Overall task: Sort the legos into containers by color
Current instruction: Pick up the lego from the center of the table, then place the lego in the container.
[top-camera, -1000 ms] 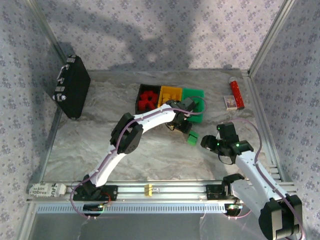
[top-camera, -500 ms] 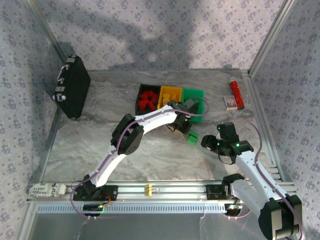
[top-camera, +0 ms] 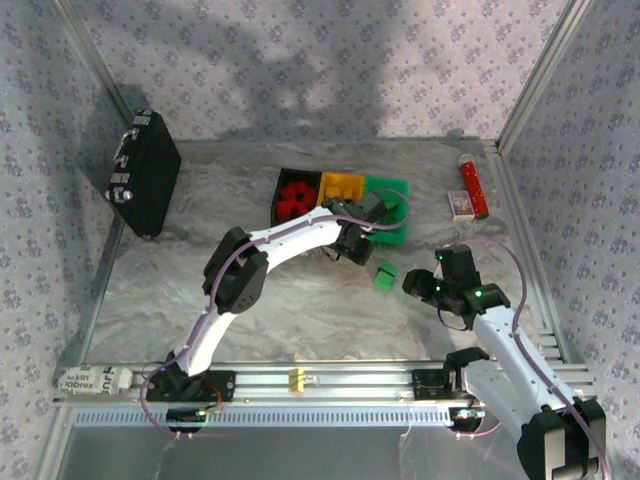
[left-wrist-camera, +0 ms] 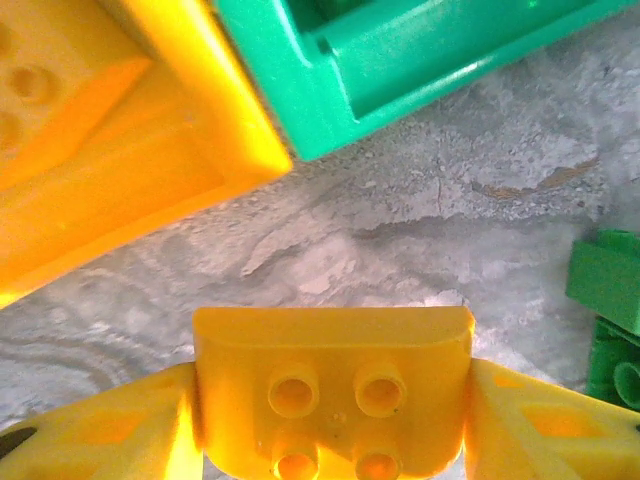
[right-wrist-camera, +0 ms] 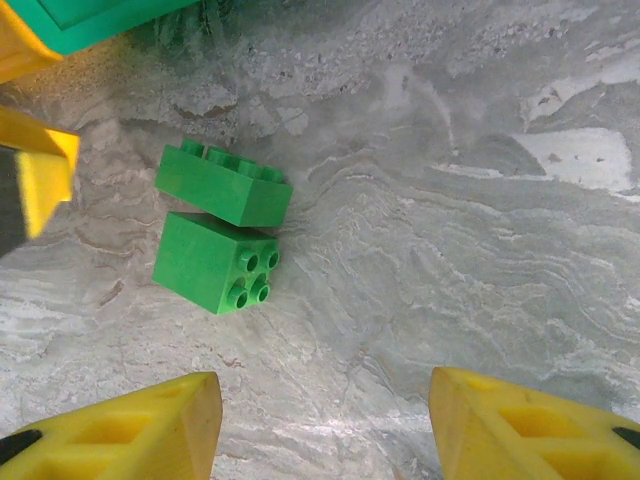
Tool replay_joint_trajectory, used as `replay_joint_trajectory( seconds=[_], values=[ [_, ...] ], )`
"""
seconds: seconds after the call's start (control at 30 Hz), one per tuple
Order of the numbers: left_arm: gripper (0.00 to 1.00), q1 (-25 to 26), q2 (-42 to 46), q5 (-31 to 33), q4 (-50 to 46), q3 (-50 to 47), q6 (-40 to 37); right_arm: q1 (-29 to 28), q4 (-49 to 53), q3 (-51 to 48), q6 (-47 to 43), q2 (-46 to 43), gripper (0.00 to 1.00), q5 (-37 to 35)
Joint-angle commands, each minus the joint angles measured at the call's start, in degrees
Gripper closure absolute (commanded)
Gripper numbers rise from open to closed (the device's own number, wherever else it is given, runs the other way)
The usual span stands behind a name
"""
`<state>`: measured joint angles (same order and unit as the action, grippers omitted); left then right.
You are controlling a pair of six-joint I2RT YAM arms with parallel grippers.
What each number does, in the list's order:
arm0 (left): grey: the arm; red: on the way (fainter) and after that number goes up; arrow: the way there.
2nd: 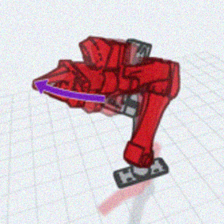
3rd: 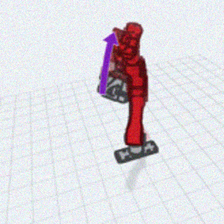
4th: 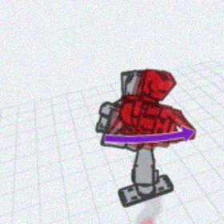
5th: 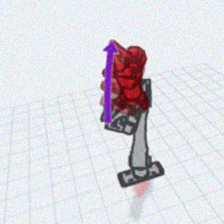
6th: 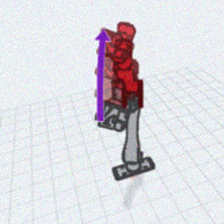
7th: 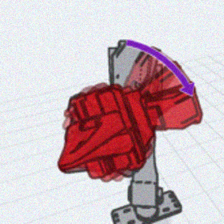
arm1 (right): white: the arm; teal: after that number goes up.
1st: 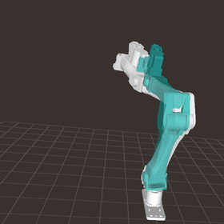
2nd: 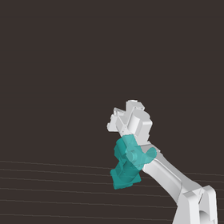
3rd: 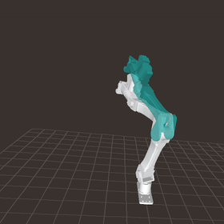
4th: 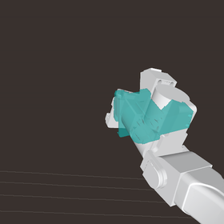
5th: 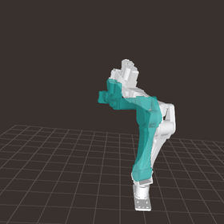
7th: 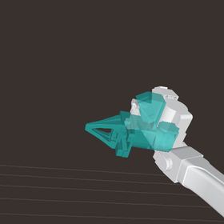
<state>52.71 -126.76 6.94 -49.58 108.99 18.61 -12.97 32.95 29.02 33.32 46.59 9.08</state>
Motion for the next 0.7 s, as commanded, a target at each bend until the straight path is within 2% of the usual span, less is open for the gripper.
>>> replay_joint_trajectory(
  seconds=[0.0,0.2,0.47,0.53,0.67],
  values=[
    [0.40,-2.43,4.84,0.87,-1.21,-0.34,-2.09,0.47,3.13,0.05,-1.15,-1.22,0.41,0.59],
    [0.40,-7.05,7.02,-1.63,-1.26,2.42,-3.93,0.58,3.37,-0.16,-0.98,-1.96,0.41,0.85],
    [0.40,-11.64,-3.31,-3.34,-7.53,18.92,-5.42,0.58,5.20,1.13,-0.98,-2.67,0.41,0.98],
    [0.26,-11.53,-5.82,-2.72,-10.63,23.86,-5.60,0.60,6.03,1.22,-1.07,-3.62,0.41,0.59],
    [0.18,-10.75,-4.27,-1.79,-9.59,22.46,-5.43,0.67,6.12,0.43,-0.90,-4.84,0.41,0.53]
  ],
)
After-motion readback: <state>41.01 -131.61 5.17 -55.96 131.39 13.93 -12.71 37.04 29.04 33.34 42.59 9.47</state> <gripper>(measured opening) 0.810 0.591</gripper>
